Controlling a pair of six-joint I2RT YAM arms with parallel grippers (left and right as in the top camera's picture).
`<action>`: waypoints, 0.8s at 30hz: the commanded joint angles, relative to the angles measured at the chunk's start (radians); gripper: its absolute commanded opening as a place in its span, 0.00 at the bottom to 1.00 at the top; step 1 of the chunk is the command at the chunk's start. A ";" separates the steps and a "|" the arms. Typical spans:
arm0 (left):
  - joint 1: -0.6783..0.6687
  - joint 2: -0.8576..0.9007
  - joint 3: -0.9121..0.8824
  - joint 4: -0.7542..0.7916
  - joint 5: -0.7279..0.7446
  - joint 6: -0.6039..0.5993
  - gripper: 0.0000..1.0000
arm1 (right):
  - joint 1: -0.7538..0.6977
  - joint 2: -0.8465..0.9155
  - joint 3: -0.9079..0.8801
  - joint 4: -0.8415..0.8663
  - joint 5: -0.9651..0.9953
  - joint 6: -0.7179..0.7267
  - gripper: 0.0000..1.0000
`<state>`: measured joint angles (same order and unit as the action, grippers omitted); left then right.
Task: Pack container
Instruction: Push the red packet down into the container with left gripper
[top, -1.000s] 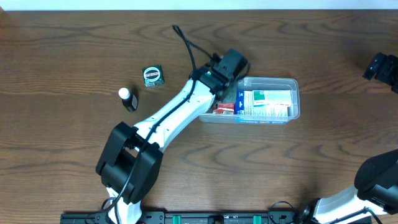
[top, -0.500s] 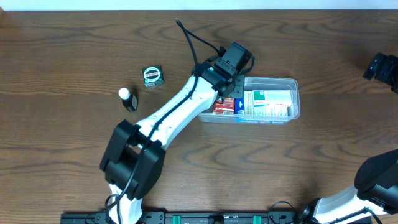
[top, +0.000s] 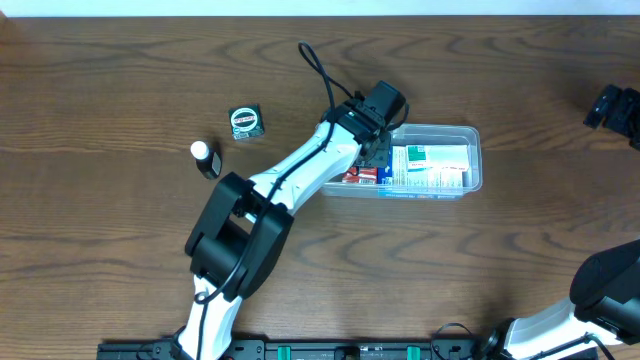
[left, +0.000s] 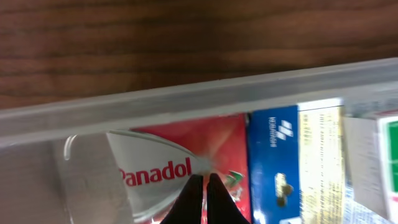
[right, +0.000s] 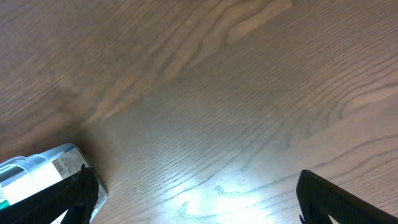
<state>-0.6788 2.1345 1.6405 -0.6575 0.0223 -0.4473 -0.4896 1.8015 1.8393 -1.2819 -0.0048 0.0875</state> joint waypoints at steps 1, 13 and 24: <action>-0.002 0.038 0.011 -0.006 -0.015 0.009 0.06 | -0.003 -0.016 0.013 0.000 -0.003 0.012 0.99; -0.002 0.062 0.011 -0.014 -0.015 0.009 0.06 | -0.003 -0.016 0.013 0.000 -0.003 0.012 0.99; -0.002 0.071 -0.001 -0.019 -0.033 0.009 0.06 | -0.003 -0.016 0.013 0.000 -0.003 0.013 0.99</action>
<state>-0.6788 2.1571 1.6447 -0.6617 0.0185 -0.4473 -0.4896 1.8015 1.8393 -1.2819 -0.0048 0.0875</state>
